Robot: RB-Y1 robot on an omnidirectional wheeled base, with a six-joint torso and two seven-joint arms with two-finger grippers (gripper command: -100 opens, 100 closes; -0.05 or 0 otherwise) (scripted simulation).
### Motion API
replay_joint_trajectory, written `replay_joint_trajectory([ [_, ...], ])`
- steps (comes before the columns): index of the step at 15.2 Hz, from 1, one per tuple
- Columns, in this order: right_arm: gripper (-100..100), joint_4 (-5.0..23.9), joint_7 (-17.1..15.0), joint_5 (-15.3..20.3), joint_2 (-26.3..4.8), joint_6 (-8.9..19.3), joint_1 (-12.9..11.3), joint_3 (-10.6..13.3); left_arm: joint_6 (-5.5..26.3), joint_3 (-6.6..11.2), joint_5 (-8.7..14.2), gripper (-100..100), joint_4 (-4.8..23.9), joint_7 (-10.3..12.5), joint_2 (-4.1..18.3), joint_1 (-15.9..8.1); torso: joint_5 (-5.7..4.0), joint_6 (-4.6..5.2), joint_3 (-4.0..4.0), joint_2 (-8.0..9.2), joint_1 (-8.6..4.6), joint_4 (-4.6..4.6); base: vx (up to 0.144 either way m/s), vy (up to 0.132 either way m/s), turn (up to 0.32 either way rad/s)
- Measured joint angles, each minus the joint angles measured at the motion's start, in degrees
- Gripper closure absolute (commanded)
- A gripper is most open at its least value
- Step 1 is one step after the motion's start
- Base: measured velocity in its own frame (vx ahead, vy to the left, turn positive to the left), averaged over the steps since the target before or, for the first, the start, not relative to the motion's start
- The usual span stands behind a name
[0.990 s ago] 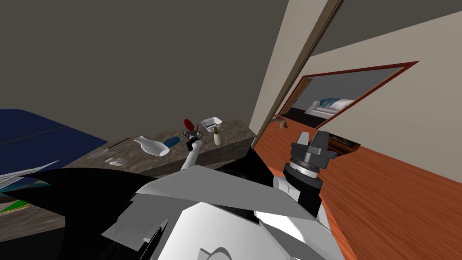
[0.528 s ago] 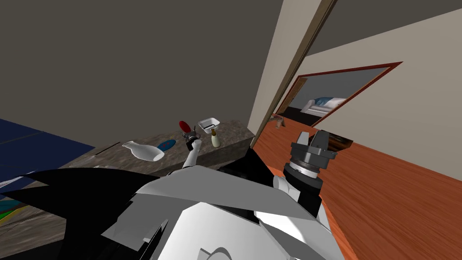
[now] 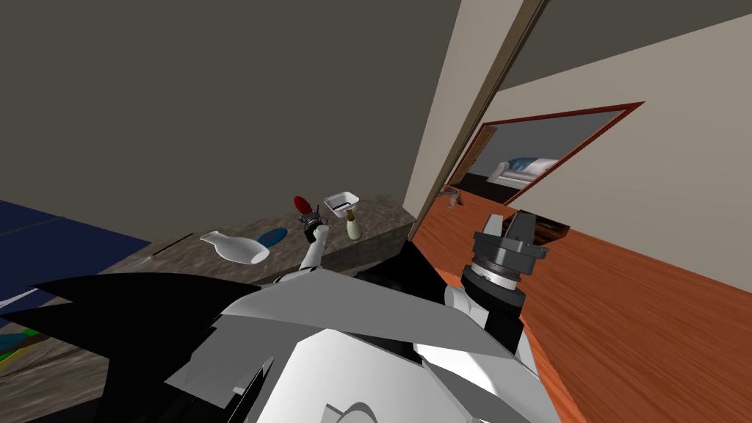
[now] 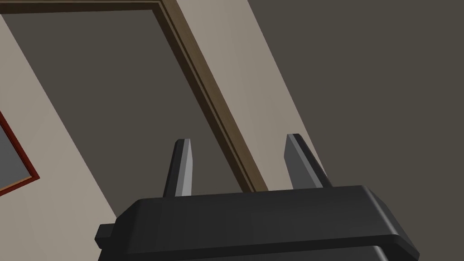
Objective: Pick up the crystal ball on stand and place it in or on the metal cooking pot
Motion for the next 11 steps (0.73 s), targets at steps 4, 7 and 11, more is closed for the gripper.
replay_joint_trajectory([
  [4,0,0.0,0.0,0.0,0.01,0.0,0.01,0.0,0.38,-0.59,-0.22,100,-1.17,1.21,0.15,1.49,0.12,-0.12,-0.08,-0.02,-0.31,-0.15,0.019,-0.066,0.041],
  [7,0,0.0,0.0,0.0,0.0,0.0,-0.01,0.01,-0.54,0.09,-0.99,100,-0.88,0.69,2.04,-0.3,-0.09,-0.05,0.14,0.32,-0.36,-0.01,-0.083,-0.027,-0.127],
  [11,0,0.0,0.0,0.0,0.0,0.0,-0.01,0.0,-1.79,1.42,-2.0,100,0.74,-0.6,5.9,-4.03,-0.25,-0.15,0.23,0.37,-0.36,0.1,-0.051,-0.01,-0.114],
])
